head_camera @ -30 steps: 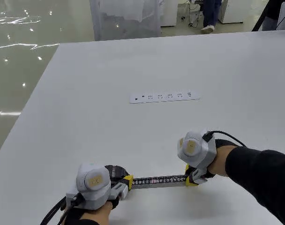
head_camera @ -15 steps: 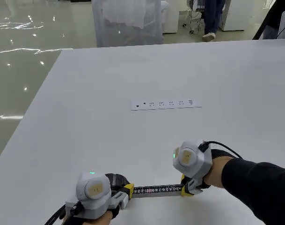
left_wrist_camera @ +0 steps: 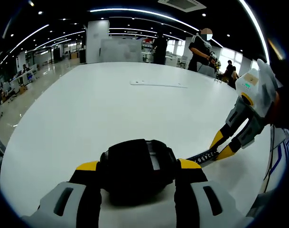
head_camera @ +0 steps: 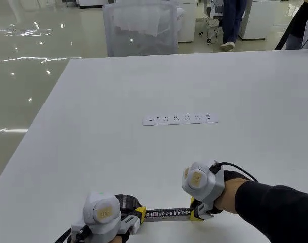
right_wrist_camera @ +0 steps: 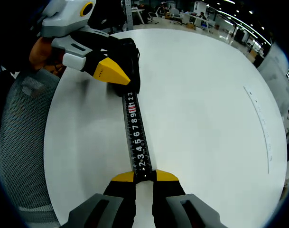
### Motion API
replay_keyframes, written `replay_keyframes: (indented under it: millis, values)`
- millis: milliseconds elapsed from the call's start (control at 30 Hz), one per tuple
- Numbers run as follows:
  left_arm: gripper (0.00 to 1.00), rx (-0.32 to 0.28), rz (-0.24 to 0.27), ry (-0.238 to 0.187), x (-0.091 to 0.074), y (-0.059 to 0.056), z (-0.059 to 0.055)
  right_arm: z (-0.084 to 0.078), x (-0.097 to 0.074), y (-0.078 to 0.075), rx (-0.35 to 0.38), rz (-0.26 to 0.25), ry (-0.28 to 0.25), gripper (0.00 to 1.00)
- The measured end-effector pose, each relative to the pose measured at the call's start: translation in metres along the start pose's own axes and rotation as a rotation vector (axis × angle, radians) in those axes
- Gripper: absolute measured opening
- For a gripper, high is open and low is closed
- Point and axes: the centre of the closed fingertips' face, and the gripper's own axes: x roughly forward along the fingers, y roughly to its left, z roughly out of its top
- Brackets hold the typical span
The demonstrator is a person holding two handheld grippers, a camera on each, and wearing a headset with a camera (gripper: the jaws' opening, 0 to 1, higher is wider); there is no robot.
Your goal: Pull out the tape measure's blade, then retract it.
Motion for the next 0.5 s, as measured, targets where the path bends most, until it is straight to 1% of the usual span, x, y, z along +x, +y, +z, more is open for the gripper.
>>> replay_keyframes:
  millis: [33, 67, 133, 267, 333, 400, 500]
  values:
    - [0.57, 0.001, 0.001, -0.001, 0.0006, 0.0003, 0.0003, -0.0001, -0.0003, 0.0008, -0.019, 0.002, 0.018, 0.08]
    - [0.57, 0.000, 0.001, -0.001, 0.0008, 0.0004, 0.0003, 0.0002, -0.0002, 0.0011, -0.021, 0.004, 0.023, 0.08]
    - [0.57, 0.002, 0.000, -0.003, 0.0006, 0.0004, 0.0003, 0.0001, -0.0006, -0.0002, -0.015, 0.009, 0.021, 0.08]
    - [0.57, 0.002, -0.004, 0.000, 0.0006, 0.0004, 0.0003, 0.0022, 0.0002, 0.0006, -0.028, 0.014, 0.004, 0.07]
    - [0.57, 0.002, -0.005, 0.001, 0.0006, 0.0005, 0.0003, 0.0042, 0.0011, 0.0009, -0.009, 0.016, -0.003, 0.07]
    - [0.57, 0.001, -0.006, 0.002, 0.0002, 0.0003, 0.0002, 0.0066, 0.0024, 0.0026, -0.039, 0.013, 0.007, 0.07]
    - [0.56, -0.001, -0.004, 0.005, 0.0003, 0.0005, 0.0003, 0.0064, 0.0032, 0.0012, -0.033, 0.014, 0.010, 0.07]
